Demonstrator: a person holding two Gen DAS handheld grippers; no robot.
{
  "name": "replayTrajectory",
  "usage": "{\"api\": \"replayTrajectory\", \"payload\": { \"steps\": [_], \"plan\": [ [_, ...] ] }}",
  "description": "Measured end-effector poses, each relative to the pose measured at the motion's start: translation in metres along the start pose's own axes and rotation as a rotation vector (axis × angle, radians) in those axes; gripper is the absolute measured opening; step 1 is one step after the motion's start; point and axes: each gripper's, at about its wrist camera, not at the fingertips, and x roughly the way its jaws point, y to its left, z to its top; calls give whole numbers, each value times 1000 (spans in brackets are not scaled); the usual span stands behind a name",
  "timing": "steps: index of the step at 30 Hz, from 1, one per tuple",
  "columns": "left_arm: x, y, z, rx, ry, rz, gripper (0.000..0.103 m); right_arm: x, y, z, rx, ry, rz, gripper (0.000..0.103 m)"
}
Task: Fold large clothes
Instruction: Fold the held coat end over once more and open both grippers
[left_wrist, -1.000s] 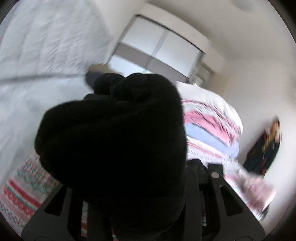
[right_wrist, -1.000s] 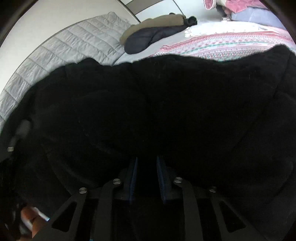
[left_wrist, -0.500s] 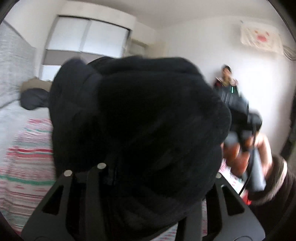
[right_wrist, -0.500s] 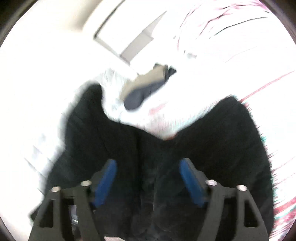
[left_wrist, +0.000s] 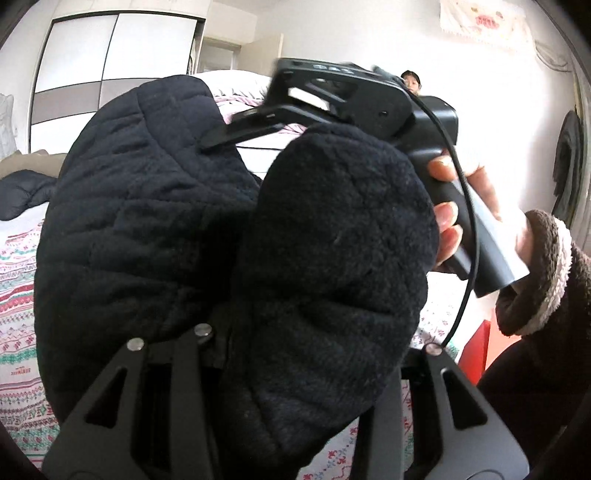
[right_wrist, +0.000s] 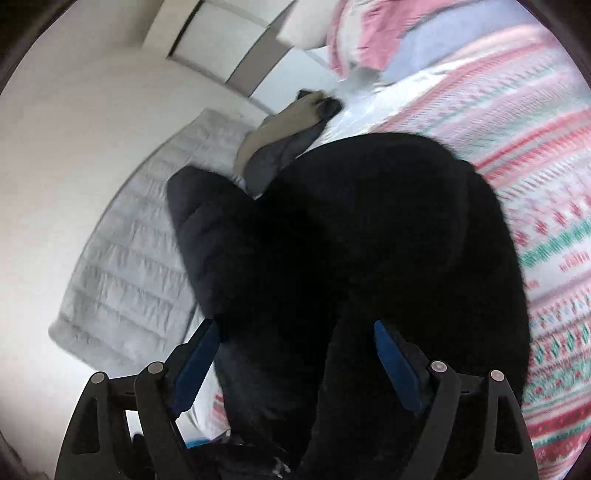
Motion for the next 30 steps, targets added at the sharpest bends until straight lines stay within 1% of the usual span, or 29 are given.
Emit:
{"api": "replayTrajectory", "payload": {
  "steps": [2,4,6,7,8,9,10,12,13,15,16,18,20,22,23,24,25,27,28,29,30],
  "plan": [
    [0,2,0,9,3,3,39,13,15,4,-72,43,-45,87],
    [-2,5,-2,15,3,6,39,27,27,5,-138,79,-116,87],
    [-8,8,3,6,1,-1,39,34,30,10,-150,101,-134,86],
    [-9,2,3,5,-1,-1,39,38,31,14,-161,112,-133,85],
    [-11,5,5,6,-4,2,40,40,33,15,-174,118,-134,82],
    [-14,7,7,11,-6,12,41,41,38,15,-201,121,-139,69],
    [-17,8,7,15,-8,18,43,43,41,16,-220,125,-139,54],
    [-28,3,6,16,-10,10,51,44,45,18,-245,130,-126,40],
    [-34,4,5,4,-5,-6,52,44,49,18,-262,122,-130,37],
    [-45,12,9,-34,4,-41,61,43,56,14,-282,99,-151,33],
    [-48,13,6,-46,4,-46,63,40,57,14,-280,82,-160,31],
    [-63,18,7,-62,-3,-59,68,36,53,17,-258,60,-162,29],
    [-78,22,14,-62,-21,-79,68,25,51,19,-249,41,-156,28],
    [-98,31,20,-73,-71,-85,70,12,49,20,-247,17,-153,27],
    [-107,35,18,-93,-99,-88,73,0,45,20,-236,-2,-149,26],
    [-113,46,22,-138,-139,-90,75,-14,38,20,-222,-18,-140,26],
    [-116,55,17,-180,-157,-89,75,-25,31,20,-208,-32,-129,26],
    [-105,78,21,-278,-167,-70,75,-52,6,20,-144,-77,-98,26],
    [-93,87,23,-305,-162,-61,75,-62,-7,21,-112,-92,-88,27],
    [-83,90,24,-323,-150,-59,75,-72,-27,21,-66,-106,-79,27],
    [-66,90,29,-336,-128,-63,75,-79,-41,21,-29,-110,-78,29]
  ]
}}
